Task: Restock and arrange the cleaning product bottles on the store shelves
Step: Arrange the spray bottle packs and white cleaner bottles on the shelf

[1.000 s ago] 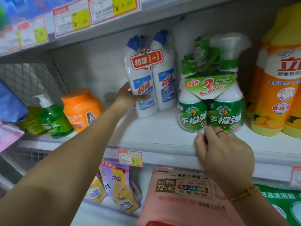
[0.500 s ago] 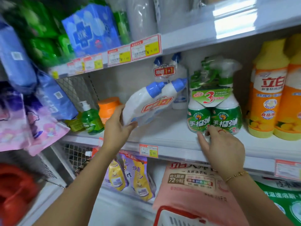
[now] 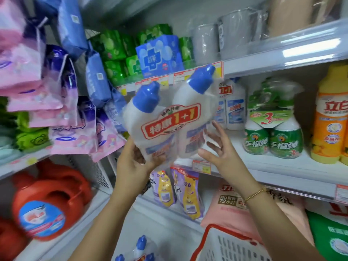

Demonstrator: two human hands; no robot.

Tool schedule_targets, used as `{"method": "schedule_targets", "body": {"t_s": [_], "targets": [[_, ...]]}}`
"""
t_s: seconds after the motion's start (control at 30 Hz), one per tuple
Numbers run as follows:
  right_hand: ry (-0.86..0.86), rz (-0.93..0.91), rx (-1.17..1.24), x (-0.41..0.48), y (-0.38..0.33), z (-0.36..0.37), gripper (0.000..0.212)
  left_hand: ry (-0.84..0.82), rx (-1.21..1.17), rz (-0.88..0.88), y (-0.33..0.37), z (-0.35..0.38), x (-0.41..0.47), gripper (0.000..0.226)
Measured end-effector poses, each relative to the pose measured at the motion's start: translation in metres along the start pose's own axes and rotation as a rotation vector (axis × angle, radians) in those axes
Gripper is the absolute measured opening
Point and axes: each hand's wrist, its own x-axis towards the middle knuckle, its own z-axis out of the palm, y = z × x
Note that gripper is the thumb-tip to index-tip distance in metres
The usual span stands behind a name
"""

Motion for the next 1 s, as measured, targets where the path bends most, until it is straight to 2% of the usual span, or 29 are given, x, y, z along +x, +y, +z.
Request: {"method": "schedule_targets", "body": {"t_s": [0.1,0.2,0.37,0.5,0.6,0.67,0.7,0.73,0.83,0.87,0.93,1.0], "targets": [[-0.067,0.016,0.039,-0.014,-0.007,0.007,0.066,-0.085,-0.14,-0.082,0.013,-0.01,-0.013,0.061],[-0.084,-0.008,0.046,-0.03,-0.019,0.004,0.047,-0.137,-0.189,-0.14,0.024,-0.017,-0.021,0.057],[-0.093,0.045,0.066,-0.045,-0.034,0.004,0.036,-0.134,-0.265,-0.223,0.035,-0.026,-0.036,0.063],[-0.111,0.067,0.03,-0.05,-0.042,0.012,0.03,-0.135,-0.356,-0.38,0.028,-0.035,-0.043,0.067],[-0.138,0.231,0.09,-0.047,-0.035,0.022,0.029,-0.089,-0.5,-0.491,0.015,-0.037,-0.048,0.077],[-0.151,0.263,-0.008,-0.048,-0.03,0.032,0.024,-0.018,-0.518,-0.526,0.008,-0.036,-0.05,0.085],[-0.151,0.216,-0.114,-0.05,-0.028,0.038,0.026,0.023,-0.51,-0.528,0.004,-0.035,-0.049,0.077],[-0.162,0.176,-0.258,-0.053,-0.022,0.045,0.039,0.068,-0.508,-0.527,0.002,-0.032,-0.049,0.066],[-0.314,0.225,-0.761,-0.07,-0.008,0.088,0.132,0.211,-0.499,-0.516,0.0,-0.019,-0.048,0.055],[-0.297,0.177,-0.929,-0.077,-0.004,0.106,0.142,0.257,-0.497,-0.513,0.002,-0.016,-0.049,0.053],[-0.154,-0.067,-1.092,-0.086,0.003,0.128,0.135,0.321,-0.502,-0.507,0.002,-0.012,-0.049,0.046],[-0.033,-0.246,-1.068,-0.083,0.012,0.135,0.117,0.334,-0.51,-0.502,0.003,-0.011,-0.048,0.041]]}}
